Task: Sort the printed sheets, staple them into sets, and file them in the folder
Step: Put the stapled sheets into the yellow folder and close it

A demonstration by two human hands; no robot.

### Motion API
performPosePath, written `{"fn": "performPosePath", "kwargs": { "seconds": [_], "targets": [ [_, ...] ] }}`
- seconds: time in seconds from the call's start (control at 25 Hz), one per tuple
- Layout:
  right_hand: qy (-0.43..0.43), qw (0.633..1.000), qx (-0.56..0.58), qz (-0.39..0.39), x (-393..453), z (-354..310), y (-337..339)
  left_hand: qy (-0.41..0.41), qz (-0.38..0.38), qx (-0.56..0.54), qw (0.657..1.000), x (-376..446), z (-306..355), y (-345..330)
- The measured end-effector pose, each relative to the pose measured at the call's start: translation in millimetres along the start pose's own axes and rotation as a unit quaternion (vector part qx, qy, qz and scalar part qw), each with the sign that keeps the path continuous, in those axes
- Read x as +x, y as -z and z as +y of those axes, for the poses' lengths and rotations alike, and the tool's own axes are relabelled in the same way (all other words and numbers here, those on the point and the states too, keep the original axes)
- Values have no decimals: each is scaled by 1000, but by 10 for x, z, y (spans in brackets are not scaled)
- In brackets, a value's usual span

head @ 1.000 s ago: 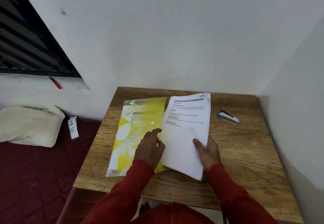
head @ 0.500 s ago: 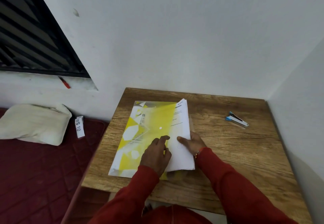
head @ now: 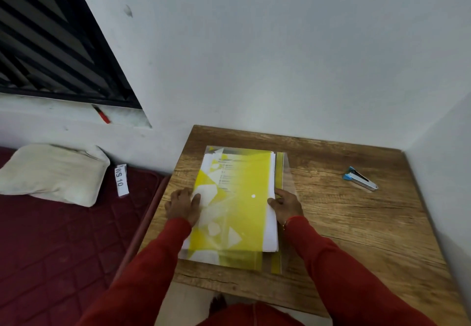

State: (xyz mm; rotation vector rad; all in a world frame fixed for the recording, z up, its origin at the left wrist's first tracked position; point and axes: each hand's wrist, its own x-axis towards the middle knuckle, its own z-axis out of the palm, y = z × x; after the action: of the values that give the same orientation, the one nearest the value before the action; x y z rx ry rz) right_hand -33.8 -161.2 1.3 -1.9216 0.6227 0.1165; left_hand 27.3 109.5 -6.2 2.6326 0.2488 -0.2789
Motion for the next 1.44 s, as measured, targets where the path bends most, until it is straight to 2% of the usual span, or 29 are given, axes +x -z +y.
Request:
{"fn": "performPosePath", "kwargs": {
  "seconds": [0.16,0.28,0.48,0.6,0.72,1.2,1.28,1.36,1.44],
  "targets": [
    [11,1000,-7,-27,4,2,12,-25,-7,-70,997,115,-71,-53],
    [12,998,22,-59,-45,-13,-87,-27,-11,-72,997,80,-57,-68],
    [-10,998,54,-37,38,-11,-196,-21,-12,-106,994,99,-86,-54],
    [-23,998,55,8,50,34,-167,-32,-1,-88,996,72,-71,-51],
    [-32,997,66,19,67,45,-121,-51,4,-64,997,45,-71,-68],
    [29,991,65,-114,128,-129,-159,-41,5,-104,994,89,-106,-69],
    [14,995,68,-70,114,-119,-114,-35,16,-103,994,85,-103,-91],
    [18,996,39,83,81,-115,-79,-30,19,-91,995,70,-95,-115],
    [120,972,-78,187,9,-84,-97,-35,11,-52,998,56,-109,-154]
  ]
}}
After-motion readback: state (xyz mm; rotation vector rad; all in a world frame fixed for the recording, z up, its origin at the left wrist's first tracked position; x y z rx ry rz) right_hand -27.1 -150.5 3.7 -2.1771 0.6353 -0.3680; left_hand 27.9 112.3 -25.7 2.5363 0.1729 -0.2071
